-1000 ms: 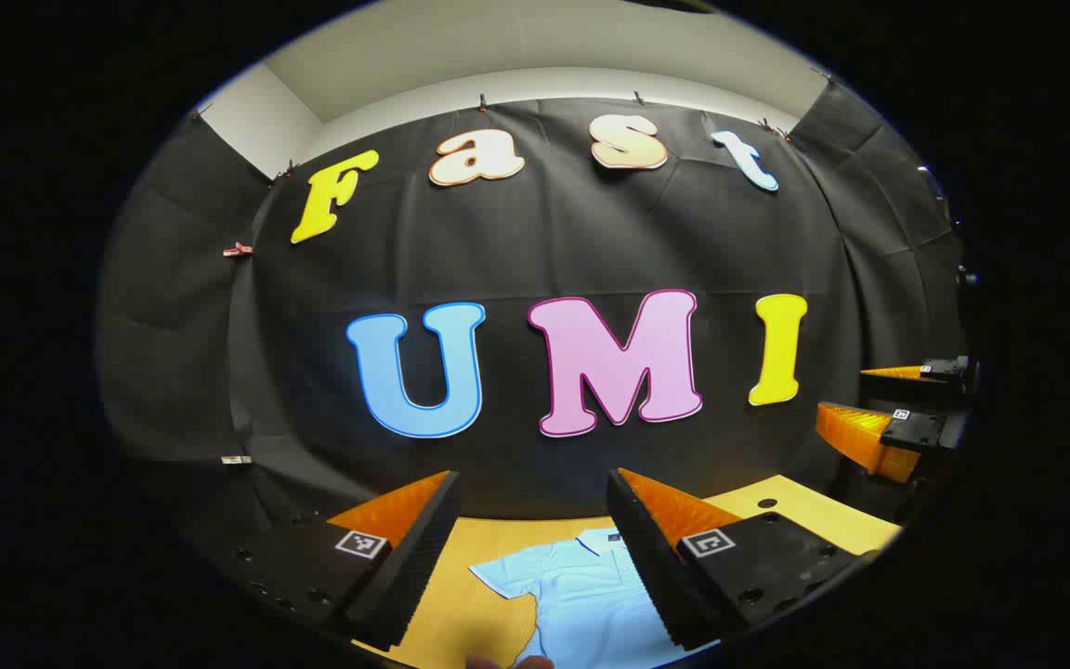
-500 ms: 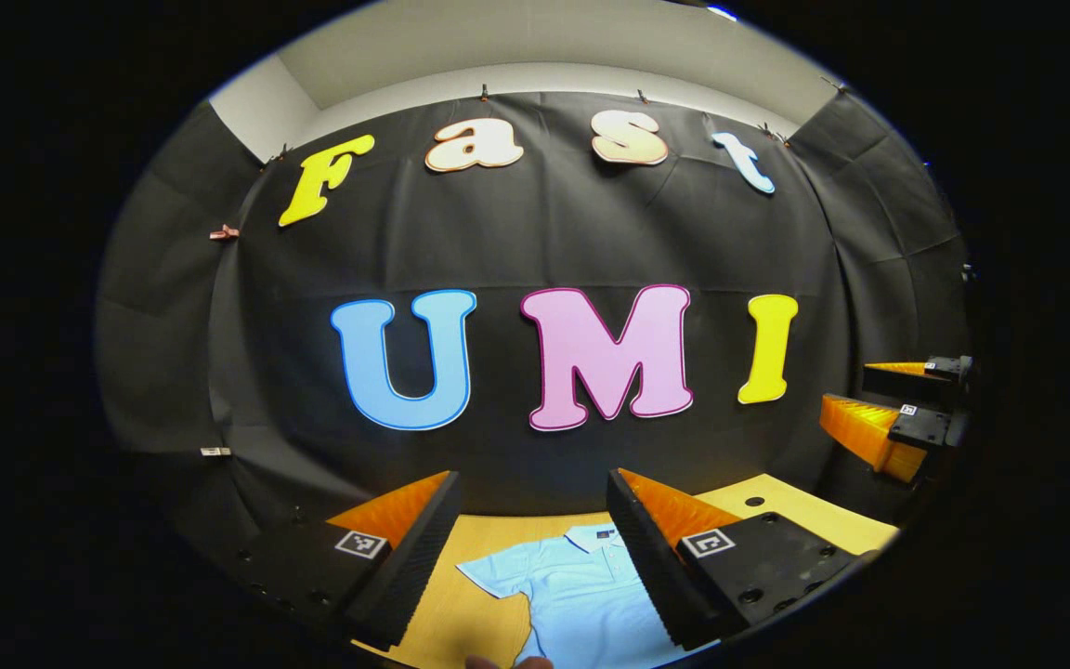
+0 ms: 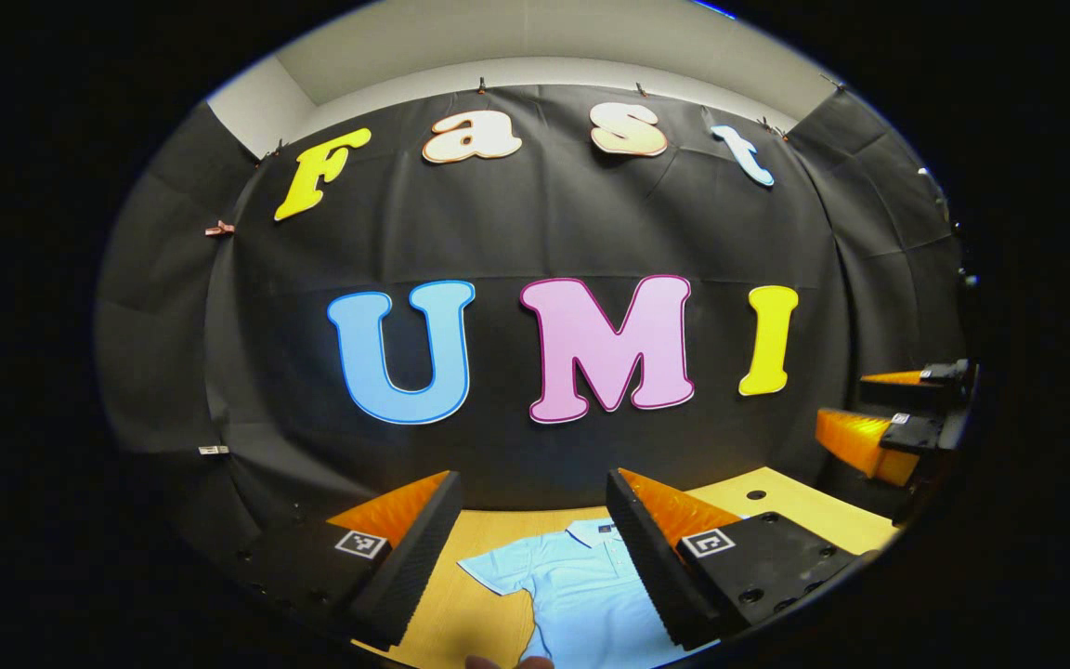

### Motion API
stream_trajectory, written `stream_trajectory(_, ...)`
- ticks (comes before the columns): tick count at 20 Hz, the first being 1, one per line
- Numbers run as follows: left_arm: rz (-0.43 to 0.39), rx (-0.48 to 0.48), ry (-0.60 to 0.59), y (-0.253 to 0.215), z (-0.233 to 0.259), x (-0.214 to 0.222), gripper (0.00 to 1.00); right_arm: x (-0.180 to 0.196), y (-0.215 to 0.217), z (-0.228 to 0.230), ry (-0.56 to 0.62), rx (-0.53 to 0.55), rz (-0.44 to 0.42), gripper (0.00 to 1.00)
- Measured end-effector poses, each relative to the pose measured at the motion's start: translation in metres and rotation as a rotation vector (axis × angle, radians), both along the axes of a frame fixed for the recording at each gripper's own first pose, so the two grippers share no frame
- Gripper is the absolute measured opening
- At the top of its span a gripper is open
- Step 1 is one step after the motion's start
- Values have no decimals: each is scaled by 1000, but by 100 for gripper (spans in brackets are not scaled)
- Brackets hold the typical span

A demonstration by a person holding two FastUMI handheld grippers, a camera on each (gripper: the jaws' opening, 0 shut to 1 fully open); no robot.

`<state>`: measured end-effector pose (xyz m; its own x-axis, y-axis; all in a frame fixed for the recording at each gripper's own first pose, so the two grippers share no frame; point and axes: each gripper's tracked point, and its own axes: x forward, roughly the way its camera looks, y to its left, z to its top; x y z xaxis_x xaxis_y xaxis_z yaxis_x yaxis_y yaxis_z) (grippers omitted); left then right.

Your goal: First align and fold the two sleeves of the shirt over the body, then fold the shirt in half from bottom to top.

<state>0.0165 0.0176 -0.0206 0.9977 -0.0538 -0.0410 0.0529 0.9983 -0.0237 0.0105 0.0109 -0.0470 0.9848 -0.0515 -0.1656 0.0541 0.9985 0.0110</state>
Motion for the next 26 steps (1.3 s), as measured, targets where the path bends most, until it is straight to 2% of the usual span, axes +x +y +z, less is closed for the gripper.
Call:
stream_trajectory(3, 10, 10, 14, -1, -8, 1, 99, 46, -26, -74, 192, 93, -18, 97)
stream_trajectory(6, 32, 12, 28, -3, -15, 1, 99, 93, -71, -176, 397, 201, -113, 98)
stream_trajectory(9, 68, 20, 56, -1, -24, 3, 99, 130, -113, -257, 499, 200, -205, 98)
stream_trajectory(11, 98, 16, 75, -1, -31, 8, 99, 145, -118, -306, 560, 196, -221, 97)
stream_trajectory(14, 132, 10, 121, -1, -49, 14, 99, 148, -125, -368, 672, 225, -224, 96)
stream_trajectory(18, 153, 30, 159, 0, -62, 22, 99, 148, -122, -402, 735, 258, -232, 97)
stream_trajectory(26, 172, 38, 180, 6, -73, 29, 100, 145, -120, -426, 800, 298, -262, 95)
